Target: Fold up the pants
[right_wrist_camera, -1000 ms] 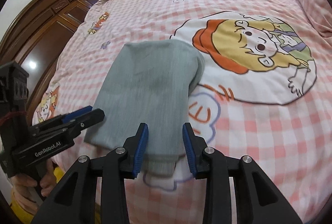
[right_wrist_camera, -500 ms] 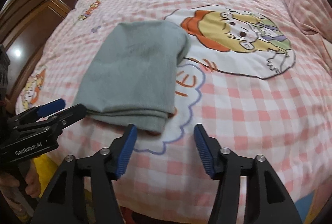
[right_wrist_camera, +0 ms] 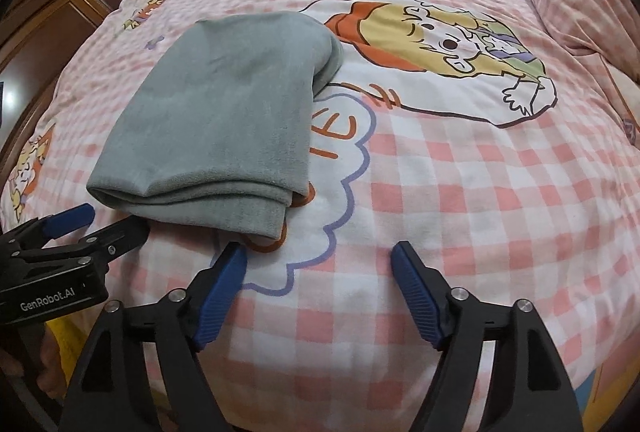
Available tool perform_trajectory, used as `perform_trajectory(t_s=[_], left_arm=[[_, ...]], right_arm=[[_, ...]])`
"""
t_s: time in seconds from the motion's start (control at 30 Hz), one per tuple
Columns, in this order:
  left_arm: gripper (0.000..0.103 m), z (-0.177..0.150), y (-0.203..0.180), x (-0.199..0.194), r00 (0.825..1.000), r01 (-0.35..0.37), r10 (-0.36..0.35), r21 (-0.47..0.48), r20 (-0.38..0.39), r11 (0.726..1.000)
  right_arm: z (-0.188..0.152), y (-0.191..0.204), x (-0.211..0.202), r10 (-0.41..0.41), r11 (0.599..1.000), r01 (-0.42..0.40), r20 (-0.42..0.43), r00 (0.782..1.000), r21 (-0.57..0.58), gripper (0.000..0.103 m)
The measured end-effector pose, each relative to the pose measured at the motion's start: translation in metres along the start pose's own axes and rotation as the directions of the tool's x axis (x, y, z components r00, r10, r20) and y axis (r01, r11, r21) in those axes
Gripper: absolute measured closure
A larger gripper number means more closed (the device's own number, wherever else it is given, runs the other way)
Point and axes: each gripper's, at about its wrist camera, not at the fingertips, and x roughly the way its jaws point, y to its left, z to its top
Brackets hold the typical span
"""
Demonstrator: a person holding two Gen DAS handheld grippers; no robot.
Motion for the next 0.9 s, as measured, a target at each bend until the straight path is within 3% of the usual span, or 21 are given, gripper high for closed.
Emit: perform_trajectory(t_s=[0.9], left_arm=[[0.002,0.0017,-0.0029,0.0069,1.0,0.0,0.0,-0.003,-0.007,1.0]], right_arm=[[-0.0026,0.0037,0.0027,-0.002,1.0,0.002,0.013,1.0,-0.002,0.019]])
